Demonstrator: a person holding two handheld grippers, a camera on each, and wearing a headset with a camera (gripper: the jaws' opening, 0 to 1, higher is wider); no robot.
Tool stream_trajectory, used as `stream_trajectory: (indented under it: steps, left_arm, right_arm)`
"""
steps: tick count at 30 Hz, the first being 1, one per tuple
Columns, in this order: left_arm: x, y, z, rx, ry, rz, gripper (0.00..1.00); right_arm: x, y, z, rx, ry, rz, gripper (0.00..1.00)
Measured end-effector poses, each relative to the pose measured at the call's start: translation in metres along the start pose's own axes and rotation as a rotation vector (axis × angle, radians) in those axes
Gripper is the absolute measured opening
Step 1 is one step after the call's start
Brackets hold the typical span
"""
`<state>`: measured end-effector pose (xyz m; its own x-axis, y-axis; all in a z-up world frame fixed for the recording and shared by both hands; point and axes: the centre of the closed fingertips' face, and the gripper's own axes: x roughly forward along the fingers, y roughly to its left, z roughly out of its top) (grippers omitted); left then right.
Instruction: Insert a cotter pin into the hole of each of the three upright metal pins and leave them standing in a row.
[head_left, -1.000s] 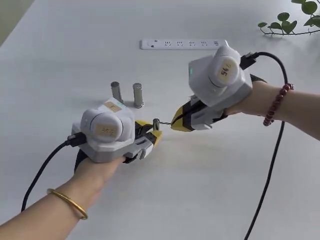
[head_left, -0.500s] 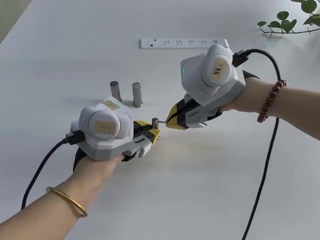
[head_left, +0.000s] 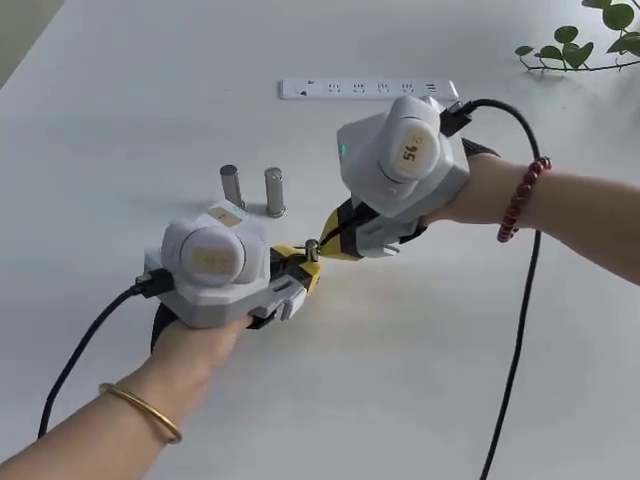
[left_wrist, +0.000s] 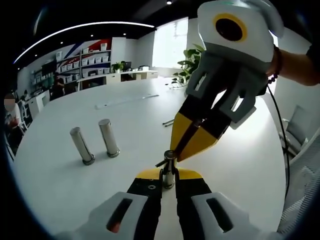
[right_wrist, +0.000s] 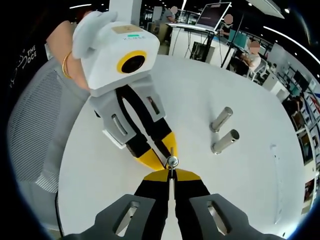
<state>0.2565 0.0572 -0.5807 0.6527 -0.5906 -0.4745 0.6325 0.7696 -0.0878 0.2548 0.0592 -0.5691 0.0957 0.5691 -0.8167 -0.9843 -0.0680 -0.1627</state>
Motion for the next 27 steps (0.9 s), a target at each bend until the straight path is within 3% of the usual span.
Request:
stream_trajectory:
  steps: [4, 7, 18, 27]
  left_arm:
    - [0.0007, 0.0005, -0.0002, -0.021, -0.004, 0.006, 0.07]
    - [0.0013, 0.0009, -0.0005, -0.024, -0.004, 0.011, 0.07]
    - [0.0025, 0.0021, -0.0022, -0.063, -0.007, 0.021, 0.08]
    - [0.0035, 0.0025, -0.0034, -0.090, -0.010, 0.029, 0.08]
  right_arm:
    - [-0.0010, 0.0011, -0.0003, 0.014, -0.008, 0.000, 0.01]
    - [-0.0023, 0.0011, -0.0030, 0.025, 0.002, -0.008, 0.09]
    - [-0.0087, 0.0032, -0.0068, 0.025, 0.008, -0.015, 0.00]
    - [-0.0077, 0.0004, -0.0070, 0.032, 0.015, -0.026, 0.00]
